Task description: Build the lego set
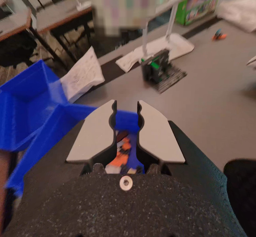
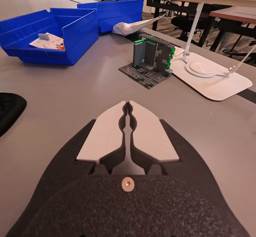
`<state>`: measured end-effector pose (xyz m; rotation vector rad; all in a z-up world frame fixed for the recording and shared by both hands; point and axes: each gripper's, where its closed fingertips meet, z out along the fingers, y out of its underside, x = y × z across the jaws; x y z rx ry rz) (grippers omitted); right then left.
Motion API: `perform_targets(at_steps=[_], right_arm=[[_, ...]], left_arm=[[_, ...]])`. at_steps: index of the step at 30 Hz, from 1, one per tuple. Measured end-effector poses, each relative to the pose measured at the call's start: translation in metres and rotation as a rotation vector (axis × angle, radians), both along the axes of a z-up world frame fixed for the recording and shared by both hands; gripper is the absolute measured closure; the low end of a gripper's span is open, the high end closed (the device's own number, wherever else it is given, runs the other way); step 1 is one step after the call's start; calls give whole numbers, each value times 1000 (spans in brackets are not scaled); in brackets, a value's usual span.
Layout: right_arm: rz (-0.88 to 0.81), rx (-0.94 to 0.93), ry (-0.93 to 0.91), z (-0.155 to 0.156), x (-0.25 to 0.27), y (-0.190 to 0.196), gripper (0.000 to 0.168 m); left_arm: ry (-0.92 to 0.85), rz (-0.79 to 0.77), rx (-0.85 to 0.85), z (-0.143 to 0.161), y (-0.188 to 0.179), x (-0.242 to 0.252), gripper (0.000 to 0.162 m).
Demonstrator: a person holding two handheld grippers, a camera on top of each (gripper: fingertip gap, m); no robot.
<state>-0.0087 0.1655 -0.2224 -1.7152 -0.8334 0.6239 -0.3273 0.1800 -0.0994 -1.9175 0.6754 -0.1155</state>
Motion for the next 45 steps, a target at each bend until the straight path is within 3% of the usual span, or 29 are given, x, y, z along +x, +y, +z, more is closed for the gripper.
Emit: perform_targets(at_steps=[6, 12, 17, 26, 31, 35, 40, 45], right_arm=[[21, -41, -11, -7, -3, -2, 168], [30, -57, -30, -14, -4, -2, 168], [47, -88, -46, -22, -5, -4, 168], [63, -126, -31, -26, -7, -3, 168], [65, -131, -30, -26, -7, -3, 168], [70, -131, -33, -27, -7, -4, 168], [77, -125, -23, -24, -10, -6, 168], [87, -99, -27, -19, -12, -10, 168]], left_arm=[[195, -74, -519, -45, 0, -104, 132], [247, -112, -979, -110, -5, -157, 123], [283, -98, -1215, -144, -7, -179, 119], [356, -160, -1487, -173, -14, -185, 124], [332, -190, -1534, -170, -16, -183, 158], [295, -248, -1475, -151, -21, -172, 161], [392, -222, -1175, -112, -1, -170, 162], [717, -109, -873, -67, 17, -182, 162]])
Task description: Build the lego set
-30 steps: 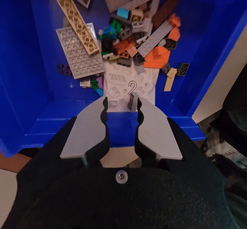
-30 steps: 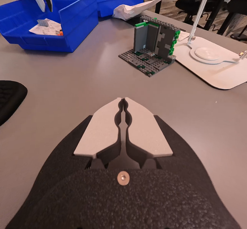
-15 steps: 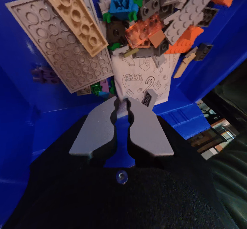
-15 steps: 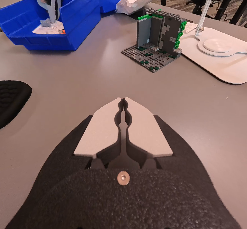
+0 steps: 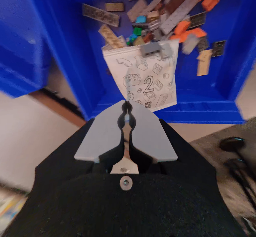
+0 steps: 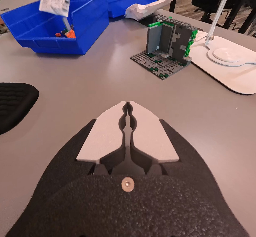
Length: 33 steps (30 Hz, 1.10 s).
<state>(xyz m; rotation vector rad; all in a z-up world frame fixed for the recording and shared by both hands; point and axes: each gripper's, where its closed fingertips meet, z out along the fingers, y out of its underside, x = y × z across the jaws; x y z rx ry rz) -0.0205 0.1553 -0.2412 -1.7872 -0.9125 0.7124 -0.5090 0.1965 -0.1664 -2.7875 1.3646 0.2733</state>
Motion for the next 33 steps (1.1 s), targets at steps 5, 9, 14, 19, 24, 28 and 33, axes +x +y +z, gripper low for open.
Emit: perform_targets(at_steps=[5, 9, 14, 19, 24, 28, 33], right_arm=[[-8, 38, -4, 6, 2, -1, 168], [-4, 43, 0, 8, 1, -2, 168], [23, 38, 37, 14, -4, -8, 168], [74, -7, 149, 30, -12, -17, 166], [109, -59, 244, 47, -21, -27, 138], [98, -94, 310, 59, -24, -30, 121], [31, -57, 345, 68, -14, -23, 131]], left_arm=[[230, -109, 224, 25, 6, 6, 162], [191, -114, 297, 28, -1, 31, 162], [-40, -81, 403, 42, -6, 85, 162], [-377, -130, 505, 55, -15, 179, 162], [-671, -182, 557, 39, -23, 281, 162], [-890, -187, 533, 15, -29, 353, 162], [-1038, -160, 497, -10, -31, 409, 162]])
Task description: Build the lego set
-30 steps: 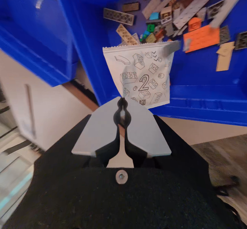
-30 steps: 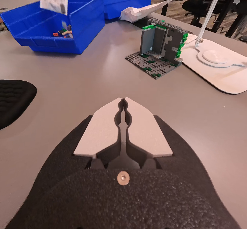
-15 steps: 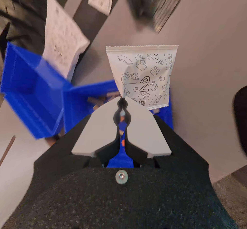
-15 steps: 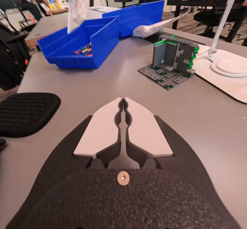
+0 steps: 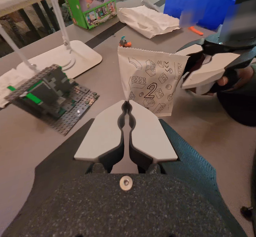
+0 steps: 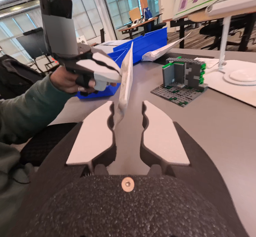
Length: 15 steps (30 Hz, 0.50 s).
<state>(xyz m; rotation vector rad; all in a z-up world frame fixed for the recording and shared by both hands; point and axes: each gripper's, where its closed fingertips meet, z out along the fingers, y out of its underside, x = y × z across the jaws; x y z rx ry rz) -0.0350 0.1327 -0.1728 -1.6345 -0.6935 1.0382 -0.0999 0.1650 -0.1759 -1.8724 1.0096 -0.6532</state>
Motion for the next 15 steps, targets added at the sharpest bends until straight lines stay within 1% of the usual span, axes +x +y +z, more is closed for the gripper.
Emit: perform_targets(at_steps=[2, 6, 10, 12, 15], right_arm=[[-12, 12, -1, 1, 7, 3, 159], [76, 13, -73, -7, 13, 0, 162], [131, 46, -273, -24, 27, 2, 162], [159, 58, -339, -29, 31, 0, 162], [268, 66, -407, -34, 27, -15, 162]], left_arm=[[-30, -10, -22, -8, -2, 11, 162], [-81, -37, -49, -21, -7, 17, 159], [-125, -59, -101, -38, -17, 20, 138], [-119, -72, -98, -47, -23, 21, 133], [-130, -102, -76, -54, -32, 23, 127]])
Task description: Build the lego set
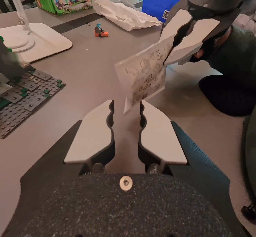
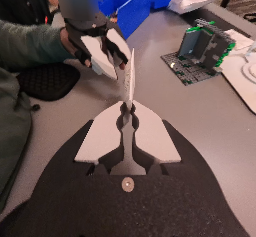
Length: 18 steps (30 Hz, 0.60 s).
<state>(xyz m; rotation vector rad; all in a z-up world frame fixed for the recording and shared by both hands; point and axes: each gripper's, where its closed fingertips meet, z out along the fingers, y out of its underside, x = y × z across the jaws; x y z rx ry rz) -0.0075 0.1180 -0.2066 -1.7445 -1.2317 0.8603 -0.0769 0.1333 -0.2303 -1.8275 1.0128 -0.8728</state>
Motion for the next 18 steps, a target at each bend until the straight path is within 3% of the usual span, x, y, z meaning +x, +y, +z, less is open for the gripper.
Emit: perform_targets(at_steps=[7, 10, 13, 18], right_arm=[[296, 77, -209, -10, -11, -32, 162], [393, 83, -288, -6, -16, -38, 162], [449, 117, -381, -1, -19, -37, 162], [417, 153, -311, 15, -27, -28, 158]], left_arm=[[-133, -220, 129, 24, -31, 15, 114], [-88, -334, 188, 20, -51, 29, 126], [-46, -349, 251, 18, -57, 35, 155], [-113, -282, 231, 33, -49, 27, 160]])
